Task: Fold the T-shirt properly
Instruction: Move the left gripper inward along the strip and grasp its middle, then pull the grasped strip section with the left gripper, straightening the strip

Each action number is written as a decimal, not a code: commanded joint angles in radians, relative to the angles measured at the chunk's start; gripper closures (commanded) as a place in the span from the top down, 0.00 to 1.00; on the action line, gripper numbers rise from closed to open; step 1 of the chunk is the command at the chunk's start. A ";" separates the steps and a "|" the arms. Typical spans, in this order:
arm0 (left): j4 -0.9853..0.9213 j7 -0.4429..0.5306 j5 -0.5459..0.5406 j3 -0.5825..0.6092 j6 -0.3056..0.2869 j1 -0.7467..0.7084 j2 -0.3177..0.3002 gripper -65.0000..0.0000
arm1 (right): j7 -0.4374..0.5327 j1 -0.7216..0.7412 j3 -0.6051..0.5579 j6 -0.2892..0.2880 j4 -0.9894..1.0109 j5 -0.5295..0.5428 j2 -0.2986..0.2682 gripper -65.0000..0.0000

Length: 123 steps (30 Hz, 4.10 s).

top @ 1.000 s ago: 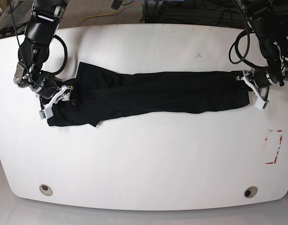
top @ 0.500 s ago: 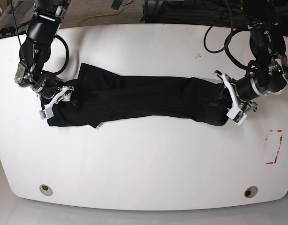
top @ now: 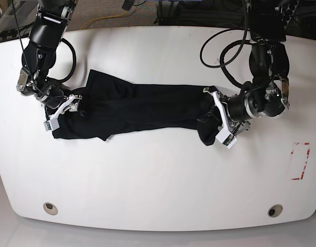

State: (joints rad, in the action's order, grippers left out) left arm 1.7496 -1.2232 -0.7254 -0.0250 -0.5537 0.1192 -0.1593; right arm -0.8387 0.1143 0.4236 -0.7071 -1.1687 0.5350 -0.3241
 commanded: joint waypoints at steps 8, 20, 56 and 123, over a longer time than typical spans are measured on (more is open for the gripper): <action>-0.066 0.027 0.049 0.115 -0.002 0.078 0.089 0.07 | -0.050 0.000 -0.002 0.009 0.000 -0.025 -0.007 0.77; -0.156 0.027 0.051 0.254 -0.001 0.170 0.145 0.72 | -0.050 0.000 -0.004 0.009 0.000 -0.025 -0.007 0.77; -0.222 0.260 0.347 0.440 -0.002 0.156 0.048 0.72 | -0.050 0.008 -0.006 0.009 -0.004 -0.023 0.015 0.77; -0.340 0.267 0.375 0.501 0.139 0.230 0.280 0.00 | -0.052 0.023 -0.002 0.009 -0.003 -0.023 0.016 0.77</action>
State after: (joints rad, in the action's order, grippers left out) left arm 1.3746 -0.9794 -0.3328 0.4778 -0.4145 0.3145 0.1028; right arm -0.8486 0.1333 0.4198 -0.7074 -1.1687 0.5350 -0.2989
